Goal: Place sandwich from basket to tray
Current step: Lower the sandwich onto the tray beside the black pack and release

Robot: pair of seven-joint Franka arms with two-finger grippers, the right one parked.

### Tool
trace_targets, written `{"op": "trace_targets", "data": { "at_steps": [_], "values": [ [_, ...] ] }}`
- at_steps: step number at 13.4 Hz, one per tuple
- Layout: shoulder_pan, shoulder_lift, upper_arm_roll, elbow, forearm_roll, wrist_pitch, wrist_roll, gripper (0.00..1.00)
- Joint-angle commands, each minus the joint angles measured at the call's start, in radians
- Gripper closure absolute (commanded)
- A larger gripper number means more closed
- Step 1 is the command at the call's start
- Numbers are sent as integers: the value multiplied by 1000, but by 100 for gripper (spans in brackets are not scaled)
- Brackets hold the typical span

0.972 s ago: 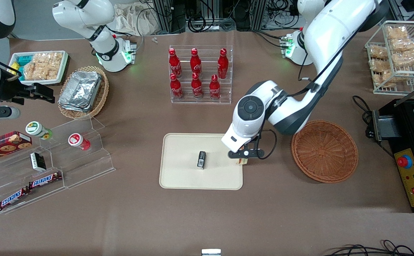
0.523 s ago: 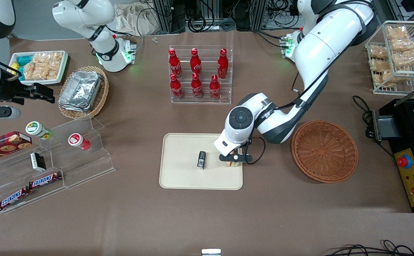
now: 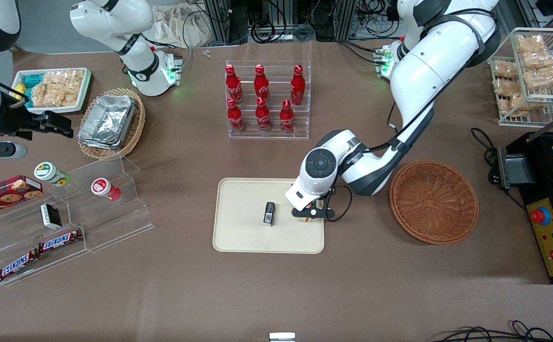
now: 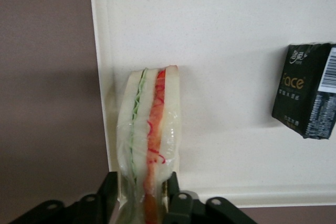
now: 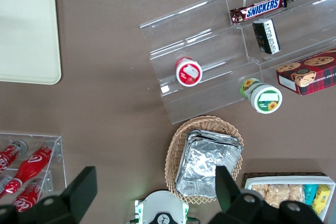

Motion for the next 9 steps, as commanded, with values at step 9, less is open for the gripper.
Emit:
{"op": "trace_targets", "data": {
  "at_steps": [9],
  "values": [
    [70, -109, -4, 97, -124, -195, -51, 1]
  ]
}}
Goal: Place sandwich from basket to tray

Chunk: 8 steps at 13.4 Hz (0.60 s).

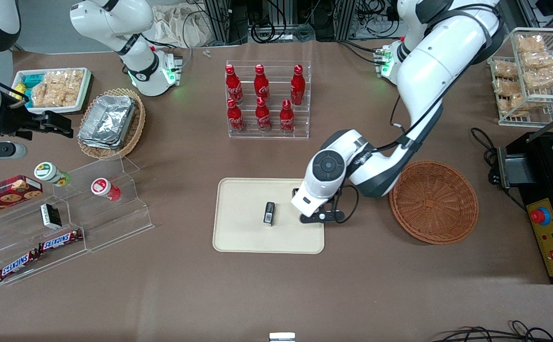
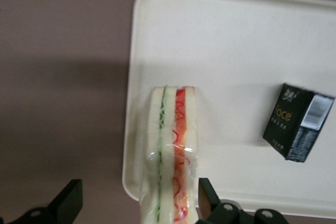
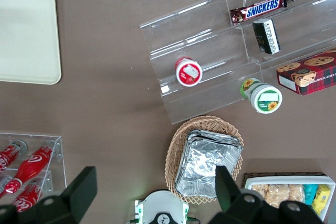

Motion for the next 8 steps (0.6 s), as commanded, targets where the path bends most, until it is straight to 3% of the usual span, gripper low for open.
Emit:
{"op": "trace_targets", "data": {
  "at_steps": [1, 3, 8],
  "values": [
    [72, -97, -6, 34, -82, -153, 71, 1],
    [126, -178, -3, 28, -134, -226, 193, 1],
    [277, -330, -3, 29, -137, -394, 512, 1]
  ]
}}
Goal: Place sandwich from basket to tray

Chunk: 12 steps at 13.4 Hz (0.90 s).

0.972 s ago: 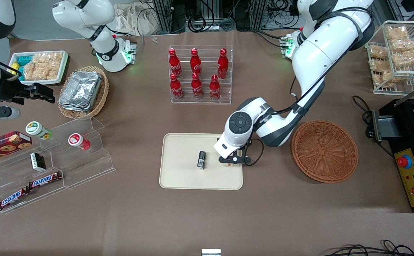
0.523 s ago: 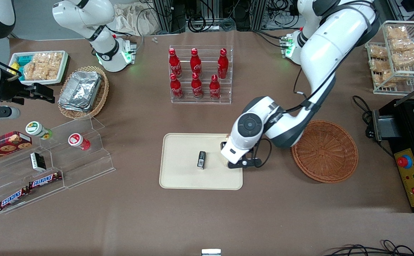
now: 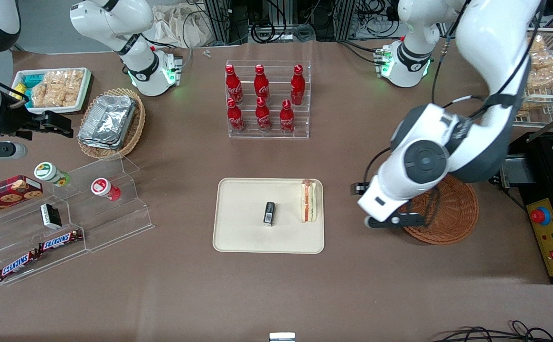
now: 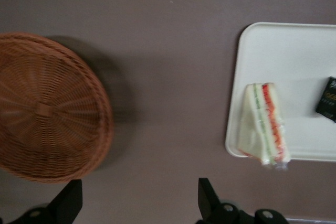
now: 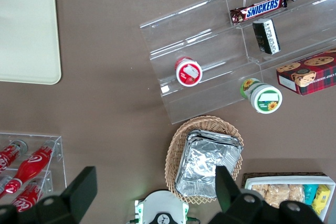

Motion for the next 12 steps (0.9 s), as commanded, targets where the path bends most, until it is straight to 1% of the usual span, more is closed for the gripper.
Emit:
{"op": "trace_targets", "data": {
  "at_steps": [1, 3, 4, 6, 8, 12],
  "values": [
    [79, -106, -3, -23, -22, -82, 170, 1],
    [132, -124, -3, -17, -22, -133, 270, 1],
    [153, -132, -2, -17, -23, -133, 282, 1],
    [193, -137, 0, -15, -16, -133, 273, 1],
    [225, -176, 5, -23, -19, -131, 276, 1],
    [277, -180, 6, -23, -19, -160, 290, 1]
  ]
}}
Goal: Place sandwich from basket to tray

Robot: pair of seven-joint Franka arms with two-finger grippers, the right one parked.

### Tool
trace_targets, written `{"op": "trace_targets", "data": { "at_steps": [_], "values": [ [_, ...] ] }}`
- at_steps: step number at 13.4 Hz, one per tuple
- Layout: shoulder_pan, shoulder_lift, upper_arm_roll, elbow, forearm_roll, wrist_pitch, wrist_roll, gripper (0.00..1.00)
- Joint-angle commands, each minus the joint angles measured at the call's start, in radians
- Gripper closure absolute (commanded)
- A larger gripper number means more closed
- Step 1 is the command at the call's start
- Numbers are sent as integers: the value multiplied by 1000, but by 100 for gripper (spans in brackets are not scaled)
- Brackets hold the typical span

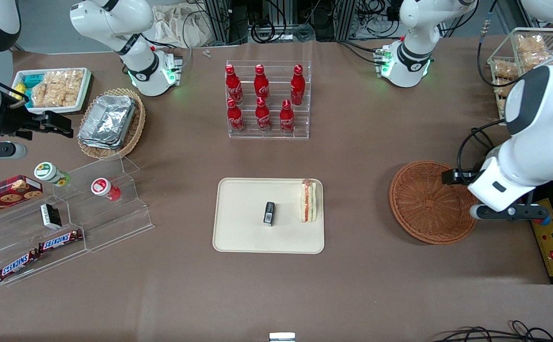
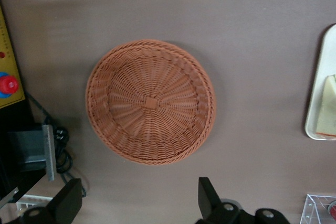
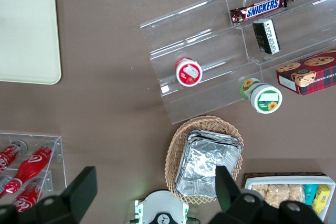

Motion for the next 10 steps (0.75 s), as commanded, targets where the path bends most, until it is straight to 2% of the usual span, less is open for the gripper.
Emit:
{"op": "trace_targets", "data": {
  "at_steps": [1, 3, 6, 8, 10],
  "values": [
    [18, -32, 26, -23, -17, -26, 24, 1],
    [-109, -42, 178, -20, -21, -38, 56, 1],
    [-241, -75, 418, -18, -133, -52, 178, 1],
    [-313, -82, 513, -18, -159, -49, 203, 1],
    [-326, -80, 531, -20, -175, -44, 206, 1]
  ]
}}
